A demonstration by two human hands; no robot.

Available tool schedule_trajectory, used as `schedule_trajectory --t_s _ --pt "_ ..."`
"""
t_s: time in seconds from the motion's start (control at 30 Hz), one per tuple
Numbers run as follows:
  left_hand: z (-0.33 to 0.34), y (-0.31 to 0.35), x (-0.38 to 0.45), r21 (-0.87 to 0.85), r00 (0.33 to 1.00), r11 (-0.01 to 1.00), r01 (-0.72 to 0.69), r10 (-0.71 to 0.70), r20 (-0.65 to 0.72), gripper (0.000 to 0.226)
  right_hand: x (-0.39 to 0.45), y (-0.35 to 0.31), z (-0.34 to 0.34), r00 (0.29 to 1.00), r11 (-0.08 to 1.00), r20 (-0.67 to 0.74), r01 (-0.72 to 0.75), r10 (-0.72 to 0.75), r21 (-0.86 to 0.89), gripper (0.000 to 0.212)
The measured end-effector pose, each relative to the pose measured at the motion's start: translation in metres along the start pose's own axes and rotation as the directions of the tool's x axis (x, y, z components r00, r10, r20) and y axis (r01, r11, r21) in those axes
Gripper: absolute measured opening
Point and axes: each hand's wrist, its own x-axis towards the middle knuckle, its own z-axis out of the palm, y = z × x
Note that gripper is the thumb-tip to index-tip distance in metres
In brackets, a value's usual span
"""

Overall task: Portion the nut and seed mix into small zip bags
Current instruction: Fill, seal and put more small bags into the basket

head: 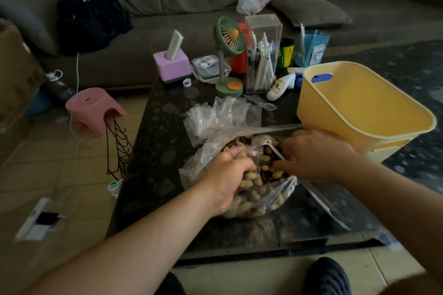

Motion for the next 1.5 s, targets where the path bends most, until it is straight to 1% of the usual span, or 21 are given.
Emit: schedule_trajectory --t_s 0.1,0.2,0.27,0.33,0.4,0.47,0.5,0.53,0.63,0.7,0.77,0.83,0.9,0.97,1.07,1.13,1.23,1.27,1.33,1.4,1.5 --pt "0.011 -0.004 0.005 -0.039 1.0 0.999 0.0 0.001 0.02 0.029 -0.004 0.006 -0.005 0.995 0.997 0.065 -0.078 0.077 0.014 0.033" --pt "0.016 -0.004 0.008 -0.021 0.999 1.0 0.014 -0.013 0.053 0.028 -0.009 0.018 -0.013 0.988 0.989 0.066 -0.144 0.141 0.037 0.029" --pt "0.014 -0.001 0.01 0.033 0.999 0.999 -0.027 0.025 0.049 0.026 -0.013 0.025 -0.015 0.99 0.976 0.009 -0.138 0.138 0.166 0.027" --pt "0.008 0.006 0.011 0.068 0.996 0.994 -0.089 0.088 0.018 0.025 -0.017 0.024 -0.017 0.989 0.93 -0.075 -0.089 0.124 0.356 0.021" --pt "-0.001 0.012 0.012 0.09 0.99 0.986 -0.144 0.143 0.015 0.029 -0.016 0.015 -0.016 0.985 0.829 -0.135 -0.014 0.108 0.559 0.017" --pt "-0.007 0.017 0.01 0.072 0.984 0.983 -0.17 0.166 0.06 0.03 -0.012 0.004 -0.016 0.986 0.658 -0.141 0.045 0.094 0.751 0.024" --pt "-0.009 0.018 0.01 0.065 0.98 0.98 -0.187 0.181 0.084 0.028 -0.011 -0.001 -0.016 0.987 0.57 -0.134 0.06 0.088 0.819 0.027" --pt "-0.01 0.018 0.01 0.064 0.975 0.977 -0.206 0.199 0.098 0.027 -0.009 -0.005 -0.015 0.987 0.511 -0.135 0.072 0.087 0.857 0.027" --pt "-0.012 0.018 0.009 0.047 0.966 0.968 -0.246 0.241 0.097 0.025 -0.005 -0.017 -0.014 0.975 0.46 -0.187 0.113 0.119 0.88 0.009" --pt "-0.013 0.018 0.009 0.043 0.96 0.963 -0.267 0.262 0.098 0.023 -0.003 -0.023 -0.015 0.968 0.426 -0.214 0.141 0.128 0.894 0.008" --pt "-0.015 0.016 0.007 0.067 0.954 0.957 -0.282 0.272 0.126 0.029 -0.003 -0.025 -0.018 0.964 0.417 -0.235 0.164 0.126 0.894 0.008" --pt "-0.021 0.012 0.01 0.208 0.94 0.921 -0.331 0.303 0.155 0.044 -0.004 -0.024 -0.021 0.955 0.436 -0.265 0.185 0.13 0.881 0.007" --pt "-0.024 0.008 0.009 0.367 0.926 0.852 -0.374 0.323 0.195 0.058 -0.006 -0.023 -0.021 0.945 0.474 -0.301 0.209 0.128 0.855 0.005" --pt "-0.025 0.005 0.009 0.412 0.917 0.821 -0.395 0.326 0.229 0.064 -0.008 -0.025 -0.02 0.935 0.536 -0.342 0.24 0.097 0.809 0.003" --pt "-0.023 0.005 0.006 0.374 0.885 0.809 -0.452 0.356 0.299 0.06 -0.012 -0.024 -0.019 0.918 0.587 -0.393 0.286 0.06 0.758 0.004" --pt "-0.022 0.006 0.007 0.324 0.87 0.816 -0.48 0.394 0.296 0.057 -0.015 -0.021 -0.019 0.904 0.62 -0.422 0.295 0.064 0.727 0.007" --pt "-0.021 0.007 0.009 0.168 0.884 0.87 -0.464 0.441 0.155 0.031 -0.017 -0.015 -0.017 0.892 0.652 -0.437 0.263 0.117 0.711 0.009" --pt "-0.021 0.007 0.01 0.145 0.887 0.876 -0.461 0.449 0.108 0.024 -0.017 -0.014 -0.016 0.892 0.645 -0.431 0.251 0.136 0.722 0.01" --pt "-0.019 0.006 0.011 0.159 0.875 0.861 -0.482 0.48 0.053 0.017 -0.017 -0.013 -0.014 0.893 0.613 -0.419 0.242 0.161 0.752 0.011" --pt "-0.017 0.006 0.009 0.154 0.859 0.847 -0.51 0.512 0.029 0.014 -0.02 -0.015 -0.013 0.898 0.549 -0.402 0.247 0.179 0.798 0.01" --pt "-0.013 0.008 0.005 0.077 0.863 0.861 -0.503 0.505 0.003 0.01 -0.022 -0.016 -0.011 0.921 0.468 -0.349 0.233 0.176 0.853 0.009"
